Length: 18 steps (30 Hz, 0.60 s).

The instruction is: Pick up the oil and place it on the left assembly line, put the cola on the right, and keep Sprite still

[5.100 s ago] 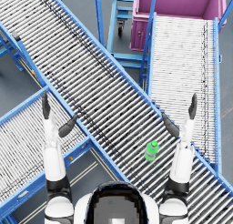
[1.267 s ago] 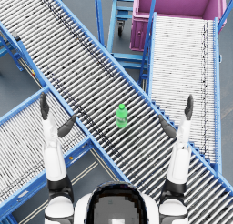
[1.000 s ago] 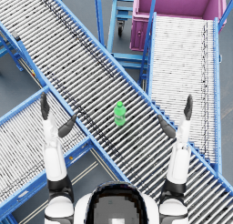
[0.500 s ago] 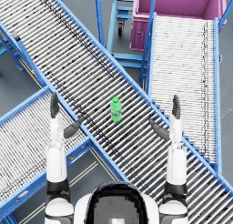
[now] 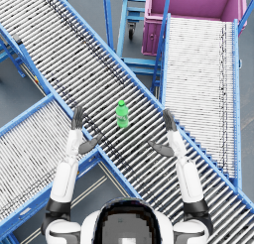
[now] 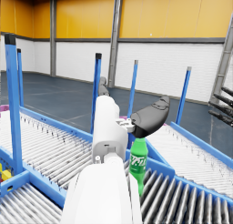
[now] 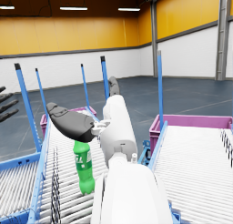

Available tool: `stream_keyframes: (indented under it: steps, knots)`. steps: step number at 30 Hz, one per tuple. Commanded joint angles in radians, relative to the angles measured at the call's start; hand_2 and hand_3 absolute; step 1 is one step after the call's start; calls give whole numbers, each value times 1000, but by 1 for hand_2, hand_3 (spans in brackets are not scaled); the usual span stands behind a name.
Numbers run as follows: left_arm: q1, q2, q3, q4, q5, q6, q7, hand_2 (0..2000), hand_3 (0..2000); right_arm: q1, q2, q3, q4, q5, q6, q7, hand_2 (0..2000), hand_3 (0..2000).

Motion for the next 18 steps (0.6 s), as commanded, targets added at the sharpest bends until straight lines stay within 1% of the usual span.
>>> stream_keyframes:
  steps: [1, 18]
  knots:
    - [-2, -2, 3, 1, -5, 1, 1, 0, 0, -1, 2, 4, 0, -5, 1, -1, 0, 0]
    - [-6, -6, 12, 2, -17, 4, 4, 0, 0, -2, 7, 13, -1, -17, 4, -4, 0, 0]
